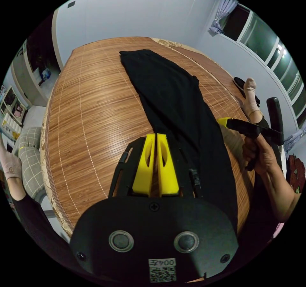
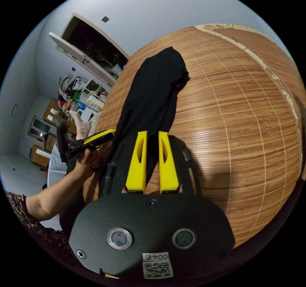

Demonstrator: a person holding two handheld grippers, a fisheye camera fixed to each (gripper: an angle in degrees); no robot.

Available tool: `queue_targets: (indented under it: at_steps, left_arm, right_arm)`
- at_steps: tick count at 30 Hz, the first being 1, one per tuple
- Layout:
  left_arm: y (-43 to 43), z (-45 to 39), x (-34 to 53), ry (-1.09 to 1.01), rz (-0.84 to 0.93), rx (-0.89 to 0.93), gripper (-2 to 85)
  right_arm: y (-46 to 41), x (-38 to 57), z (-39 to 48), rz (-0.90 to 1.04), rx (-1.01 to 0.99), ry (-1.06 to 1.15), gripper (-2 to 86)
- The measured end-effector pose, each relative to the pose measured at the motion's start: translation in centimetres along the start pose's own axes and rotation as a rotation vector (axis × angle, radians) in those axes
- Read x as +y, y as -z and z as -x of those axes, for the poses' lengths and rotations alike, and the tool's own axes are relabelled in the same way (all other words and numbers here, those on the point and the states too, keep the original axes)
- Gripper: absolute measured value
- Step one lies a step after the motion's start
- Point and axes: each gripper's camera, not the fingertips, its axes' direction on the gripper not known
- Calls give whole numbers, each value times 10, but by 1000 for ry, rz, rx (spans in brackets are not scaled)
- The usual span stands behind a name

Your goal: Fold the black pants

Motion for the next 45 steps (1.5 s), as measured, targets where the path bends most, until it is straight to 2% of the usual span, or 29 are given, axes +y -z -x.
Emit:
queue_targets:
  at_steps: [3, 7, 10, 12, 16, 29, 32, 36, 41, 45]
  left_arm:
    - [-1, 6, -3, 2, 0, 5, 11]
    - [-2, 16, -8, 13, 0, 25, 11]
    - [-3, 22, -11, 18, -1, 34, 11]
    - [-4, 26, -13, 23, -1, 41, 11]
    - [-5, 35, -17, 32, -3, 53, 11]
    - [-10, 59, -29, 50, -6, 67, 10]
    - [-11, 64, -32, 53, -7, 70, 11]
    - [-12, 71, -34, 62, -8, 81, 11]
    - [-13, 81, -38, 74, -1, 100, 11]
    - [-12, 97, -43, 126, 9, 144, 12]
  right_arm:
    - [-4, 1, -1, 24, -17, -12, 59]
    - [-3, 1, 7, 42, 15, 8, 5]
    - [6, 2, 18, 34, 116, 25, -3]
    - [3, 3, 16, 69, 164, 16, -4]
    - [0, 5, 6, 87, 92, -64, -5]
    - [1, 9, 17, 115, 184, -29, 25]
    - [16, 14, 34, 43, 249, 62, 38]
    - [16, 25, 61, 10, 159, 238, 63]
    - [-17, 39, 76, 159, 90, 386, 113]
    - [-30, 44, 80, 221, 161, 440, 108]
